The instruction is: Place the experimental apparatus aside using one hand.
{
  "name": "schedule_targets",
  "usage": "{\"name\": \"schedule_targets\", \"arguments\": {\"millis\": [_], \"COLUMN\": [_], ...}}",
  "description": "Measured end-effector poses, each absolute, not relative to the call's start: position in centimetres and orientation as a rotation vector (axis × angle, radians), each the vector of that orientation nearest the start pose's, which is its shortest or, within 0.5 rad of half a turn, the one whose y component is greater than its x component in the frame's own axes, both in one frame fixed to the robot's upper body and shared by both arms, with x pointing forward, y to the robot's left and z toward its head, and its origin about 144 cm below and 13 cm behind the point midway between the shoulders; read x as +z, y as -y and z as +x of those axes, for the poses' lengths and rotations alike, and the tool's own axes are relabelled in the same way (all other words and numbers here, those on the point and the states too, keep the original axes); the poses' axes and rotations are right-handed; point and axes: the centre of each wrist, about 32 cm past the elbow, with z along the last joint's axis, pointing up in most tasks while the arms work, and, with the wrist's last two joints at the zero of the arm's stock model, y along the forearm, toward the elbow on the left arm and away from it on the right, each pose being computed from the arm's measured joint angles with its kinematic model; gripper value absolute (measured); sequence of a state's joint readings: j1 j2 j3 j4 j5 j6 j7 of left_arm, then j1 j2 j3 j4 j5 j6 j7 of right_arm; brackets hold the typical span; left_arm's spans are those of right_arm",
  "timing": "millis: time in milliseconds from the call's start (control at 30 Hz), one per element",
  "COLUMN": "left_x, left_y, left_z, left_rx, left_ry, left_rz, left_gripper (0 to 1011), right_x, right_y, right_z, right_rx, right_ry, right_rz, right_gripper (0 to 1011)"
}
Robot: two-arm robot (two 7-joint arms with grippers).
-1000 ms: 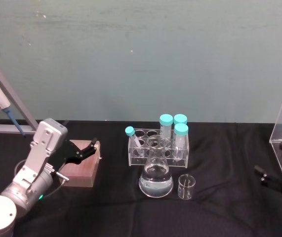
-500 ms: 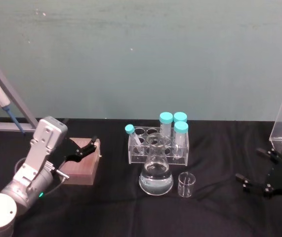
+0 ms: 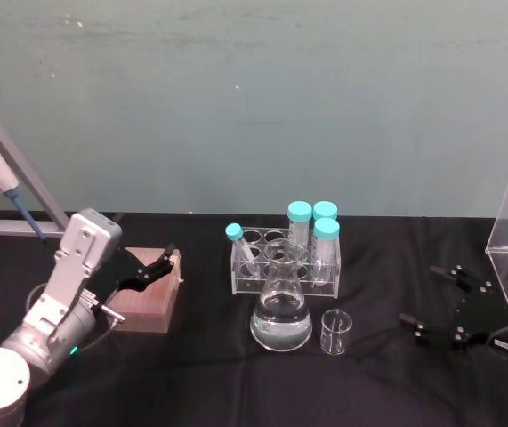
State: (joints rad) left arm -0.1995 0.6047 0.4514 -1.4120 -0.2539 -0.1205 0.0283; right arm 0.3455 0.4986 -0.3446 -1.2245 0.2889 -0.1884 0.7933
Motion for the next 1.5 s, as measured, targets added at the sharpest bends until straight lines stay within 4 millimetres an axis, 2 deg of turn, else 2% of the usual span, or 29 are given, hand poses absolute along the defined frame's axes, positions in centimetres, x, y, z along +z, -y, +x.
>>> {"name": "schedule_targets", "arguments": {"millis": [933, 1500], "left_x": [114.0, 114.0], "left_y": [-31.0, -31.0], "left_z": [48.9, 48.9], "left_rx": [1.248, 1.248], "left_ry": [0.285, 0.285], "left_rz": [0.304, 0.304], "left_gripper": [1000, 1000], "right_x": [114.9, 114.3], "right_y": [31.3, 29.7], "right_z": [58.2, 59.7], "right_rx": [-0.452, -0.365], "right_ry": [0.132, 0.118], "right_rz": [-0.231, -0.253], "right_gripper": [1000, 1000]}}
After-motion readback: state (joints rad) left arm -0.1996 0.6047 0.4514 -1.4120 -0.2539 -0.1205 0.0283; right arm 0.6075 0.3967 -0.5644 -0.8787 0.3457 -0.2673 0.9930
